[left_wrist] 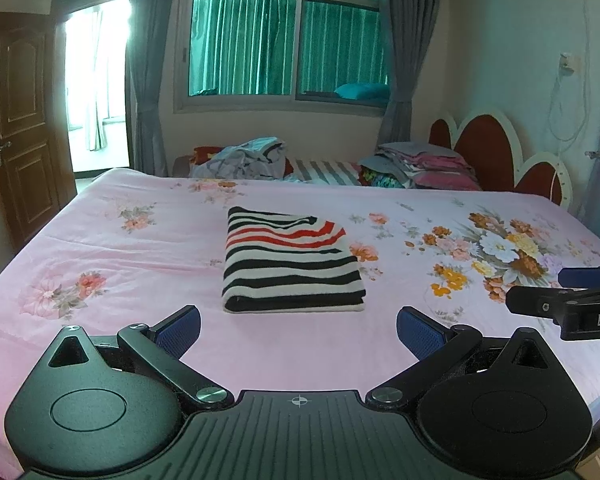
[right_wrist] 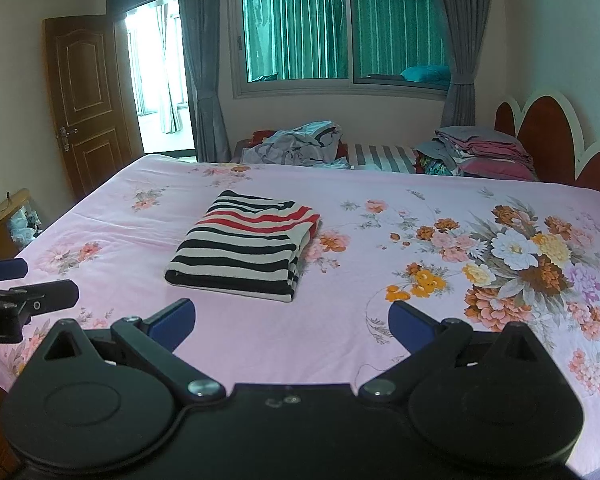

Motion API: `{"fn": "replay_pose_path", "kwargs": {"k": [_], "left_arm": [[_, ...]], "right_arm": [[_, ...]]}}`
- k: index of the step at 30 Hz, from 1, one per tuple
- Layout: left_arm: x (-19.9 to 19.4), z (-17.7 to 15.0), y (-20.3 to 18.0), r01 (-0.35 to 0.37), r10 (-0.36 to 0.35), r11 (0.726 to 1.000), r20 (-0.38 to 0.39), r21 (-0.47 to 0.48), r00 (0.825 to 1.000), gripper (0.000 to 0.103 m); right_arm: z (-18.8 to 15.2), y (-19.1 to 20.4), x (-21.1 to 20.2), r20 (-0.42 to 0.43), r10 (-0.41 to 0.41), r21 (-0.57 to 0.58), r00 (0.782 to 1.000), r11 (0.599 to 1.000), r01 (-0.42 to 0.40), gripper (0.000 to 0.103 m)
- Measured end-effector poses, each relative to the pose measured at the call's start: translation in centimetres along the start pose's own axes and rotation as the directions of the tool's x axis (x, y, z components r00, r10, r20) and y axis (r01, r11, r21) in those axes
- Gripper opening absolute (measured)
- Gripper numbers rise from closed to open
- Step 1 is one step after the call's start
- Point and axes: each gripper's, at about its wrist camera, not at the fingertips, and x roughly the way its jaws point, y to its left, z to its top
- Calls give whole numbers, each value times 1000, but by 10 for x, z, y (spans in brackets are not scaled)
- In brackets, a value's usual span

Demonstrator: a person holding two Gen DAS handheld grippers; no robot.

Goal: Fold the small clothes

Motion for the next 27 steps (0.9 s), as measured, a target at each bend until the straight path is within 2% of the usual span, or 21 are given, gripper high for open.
{"fn": "replay_pose_path", "kwargs": {"k": [27], "left_arm": [[0, 0, 1, 1, -1, 1000, 8, 3, 1000, 103]], "right_arm": [[1, -2, 3, -9, 19, -17, 1000, 1000, -19, 103]]}}
